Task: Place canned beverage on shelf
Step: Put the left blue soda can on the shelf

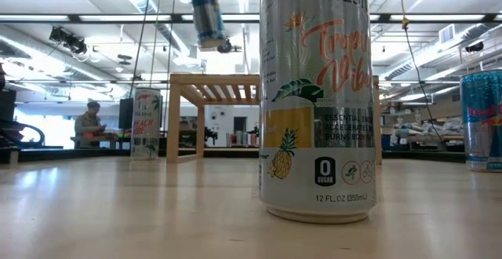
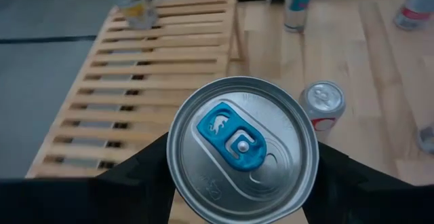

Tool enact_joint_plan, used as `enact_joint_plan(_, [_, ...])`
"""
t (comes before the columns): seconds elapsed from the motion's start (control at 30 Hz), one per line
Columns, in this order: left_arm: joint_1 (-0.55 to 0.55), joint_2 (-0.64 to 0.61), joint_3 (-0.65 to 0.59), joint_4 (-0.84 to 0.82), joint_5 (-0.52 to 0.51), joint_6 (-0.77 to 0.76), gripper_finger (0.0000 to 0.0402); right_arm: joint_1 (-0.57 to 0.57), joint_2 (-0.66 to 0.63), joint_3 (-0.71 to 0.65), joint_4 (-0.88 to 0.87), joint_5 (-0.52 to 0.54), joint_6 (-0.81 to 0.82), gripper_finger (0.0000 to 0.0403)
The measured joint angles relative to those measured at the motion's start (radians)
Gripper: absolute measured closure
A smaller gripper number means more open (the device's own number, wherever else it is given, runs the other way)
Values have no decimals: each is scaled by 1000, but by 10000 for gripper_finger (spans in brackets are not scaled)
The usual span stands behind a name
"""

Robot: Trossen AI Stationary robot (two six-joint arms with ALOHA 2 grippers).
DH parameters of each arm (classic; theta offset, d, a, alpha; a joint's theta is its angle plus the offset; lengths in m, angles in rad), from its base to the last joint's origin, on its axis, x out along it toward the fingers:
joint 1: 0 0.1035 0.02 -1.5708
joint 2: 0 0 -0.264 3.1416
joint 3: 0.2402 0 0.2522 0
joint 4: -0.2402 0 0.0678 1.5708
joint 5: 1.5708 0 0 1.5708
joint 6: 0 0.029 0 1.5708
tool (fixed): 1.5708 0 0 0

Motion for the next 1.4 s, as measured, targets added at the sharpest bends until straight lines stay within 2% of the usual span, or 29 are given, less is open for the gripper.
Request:
enact_joint_plan(0.17, [61,61,43,9,73,55,157,-30,0,0,0,0,-46,71])
enact_joint_plan(0.37, [139,120,105,-5,105,118,157,-76,25,0,24,0,-81,71])
enact_joint_plan(0.57, [226,159,127,-8,246,145,157,-116,110,0,89,-1,-137,71])
enact_joint_plan(0.73, [273,175,127,-34,265,187,157,-144,182,0,158,24,-196,71])
enact_joint_plan(0.87, [282,175,127,-46,263,201,157,-152,214,0,186,44,-312,70])
enact_joint_plan(1.03, [279,175,127,-54,269,191,157,-156,234,0,259,50,-376,59])
enact_joint_plan(1.27, [258,175,127,-50,339,139,157,-169,246,0,331,56,-364,30])
enact_joint_plan(1.4, [241,175,127,-48,345,153,157,-186,246,0,338,81,-350,26])
